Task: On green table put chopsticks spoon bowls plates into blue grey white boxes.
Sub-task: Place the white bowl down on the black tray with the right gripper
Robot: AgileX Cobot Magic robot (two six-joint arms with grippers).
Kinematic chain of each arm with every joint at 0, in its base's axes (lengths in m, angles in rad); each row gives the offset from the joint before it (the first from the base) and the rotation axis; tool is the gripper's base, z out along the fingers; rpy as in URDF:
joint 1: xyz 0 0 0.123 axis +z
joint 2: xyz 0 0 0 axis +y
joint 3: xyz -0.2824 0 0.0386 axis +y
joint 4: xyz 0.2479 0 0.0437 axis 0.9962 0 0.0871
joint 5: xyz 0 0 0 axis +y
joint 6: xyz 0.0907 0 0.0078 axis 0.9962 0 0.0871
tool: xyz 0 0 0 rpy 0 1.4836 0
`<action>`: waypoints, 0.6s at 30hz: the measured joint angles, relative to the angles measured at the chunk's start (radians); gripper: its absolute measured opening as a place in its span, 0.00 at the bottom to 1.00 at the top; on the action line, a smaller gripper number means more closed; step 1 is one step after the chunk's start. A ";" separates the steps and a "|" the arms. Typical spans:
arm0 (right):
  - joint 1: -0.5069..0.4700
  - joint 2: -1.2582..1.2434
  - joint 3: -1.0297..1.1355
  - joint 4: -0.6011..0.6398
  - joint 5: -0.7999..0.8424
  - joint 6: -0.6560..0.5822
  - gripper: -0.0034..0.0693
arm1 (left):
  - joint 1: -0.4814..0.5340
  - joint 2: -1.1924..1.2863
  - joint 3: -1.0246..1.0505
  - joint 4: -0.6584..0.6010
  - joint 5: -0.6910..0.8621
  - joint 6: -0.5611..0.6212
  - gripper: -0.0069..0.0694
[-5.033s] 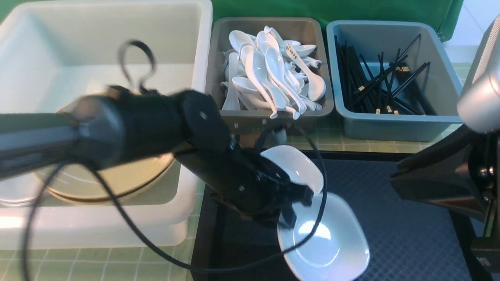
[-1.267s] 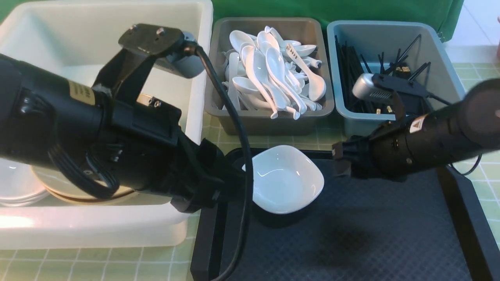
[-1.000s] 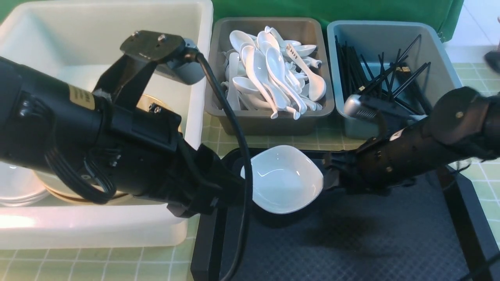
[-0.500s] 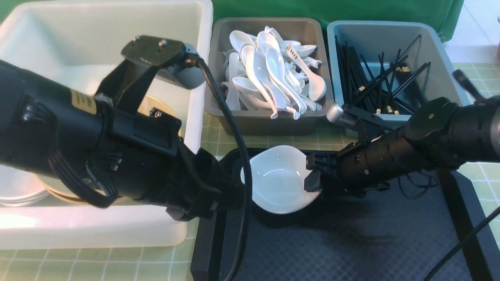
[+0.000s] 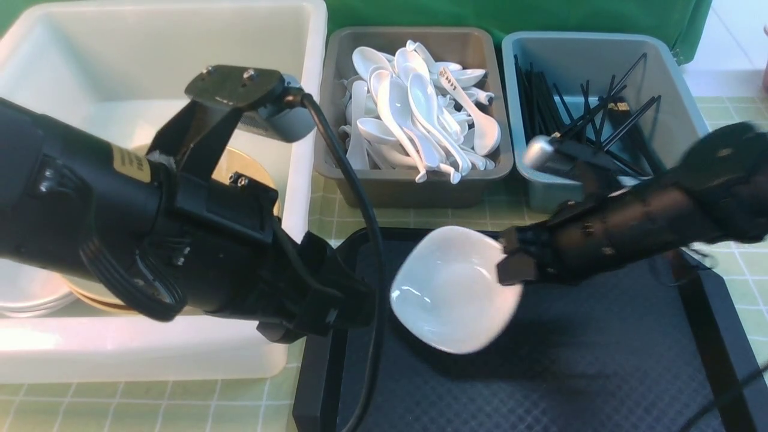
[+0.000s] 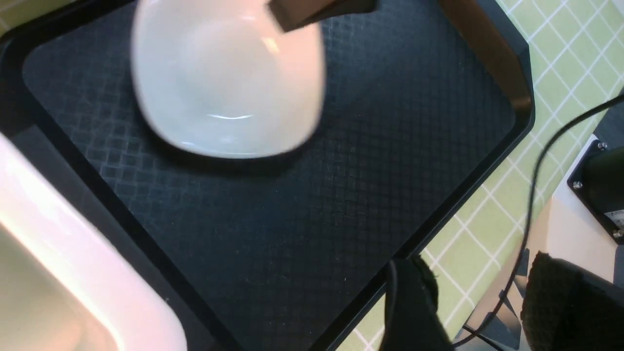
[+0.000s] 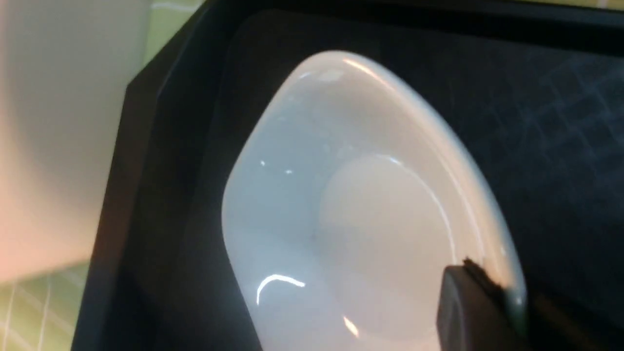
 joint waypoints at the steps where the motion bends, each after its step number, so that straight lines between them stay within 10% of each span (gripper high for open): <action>1: -0.008 -0.032 0.019 -0.013 0.018 -0.002 0.13 | 0.000 0.000 0.000 0.000 -0.001 -0.001 0.46; 18: -0.037 -0.179 0.304 -0.044 -0.098 0.010 0.21 | 0.000 0.000 0.000 0.000 -0.040 -0.003 0.46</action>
